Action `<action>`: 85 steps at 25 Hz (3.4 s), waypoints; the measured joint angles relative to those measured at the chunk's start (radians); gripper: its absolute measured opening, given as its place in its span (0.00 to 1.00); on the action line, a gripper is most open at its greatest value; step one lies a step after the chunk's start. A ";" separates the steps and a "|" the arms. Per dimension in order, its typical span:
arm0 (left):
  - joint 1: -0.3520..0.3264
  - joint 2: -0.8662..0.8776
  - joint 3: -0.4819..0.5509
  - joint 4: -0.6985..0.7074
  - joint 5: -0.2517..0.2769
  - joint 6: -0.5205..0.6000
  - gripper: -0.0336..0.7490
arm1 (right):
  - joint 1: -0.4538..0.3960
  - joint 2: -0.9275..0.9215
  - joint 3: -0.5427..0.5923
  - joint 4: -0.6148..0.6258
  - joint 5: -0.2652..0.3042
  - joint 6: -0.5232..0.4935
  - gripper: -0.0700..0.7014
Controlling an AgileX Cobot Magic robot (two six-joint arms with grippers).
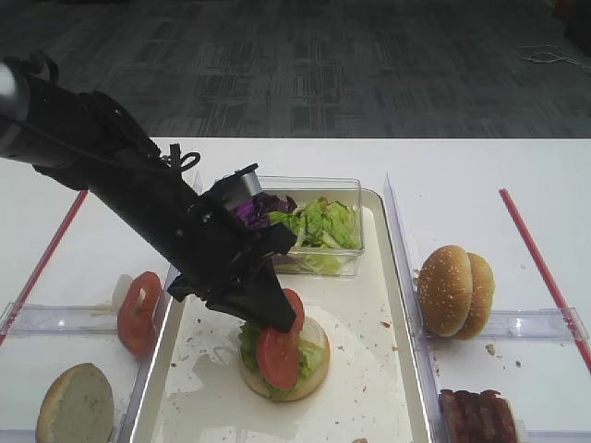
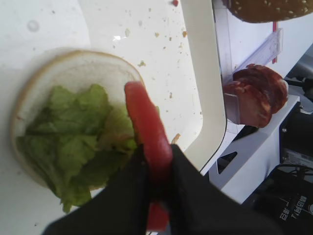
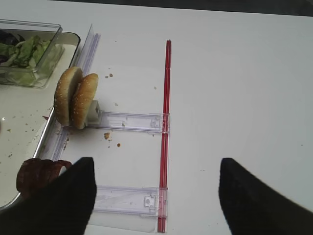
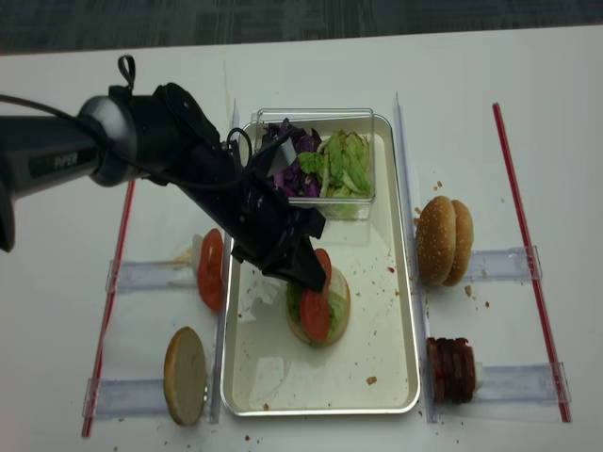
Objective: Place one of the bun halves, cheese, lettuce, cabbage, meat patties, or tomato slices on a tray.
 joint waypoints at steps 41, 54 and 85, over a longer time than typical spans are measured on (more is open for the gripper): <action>0.029 0.002 0.000 0.078 -0.045 -0.075 0.79 | 0.000 0.000 0.000 0.000 0.000 -0.004 0.81; 0.050 -0.023 -0.023 0.096 -0.045 -0.087 0.79 | 0.000 0.000 0.000 0.000 0.002 -0.004 0.81; 0.050 -0.348 -0.071 0.902 0.054 -0.529 0.79 | 0.000 0.000 0.000 0.000 0.002 -0.004 0.81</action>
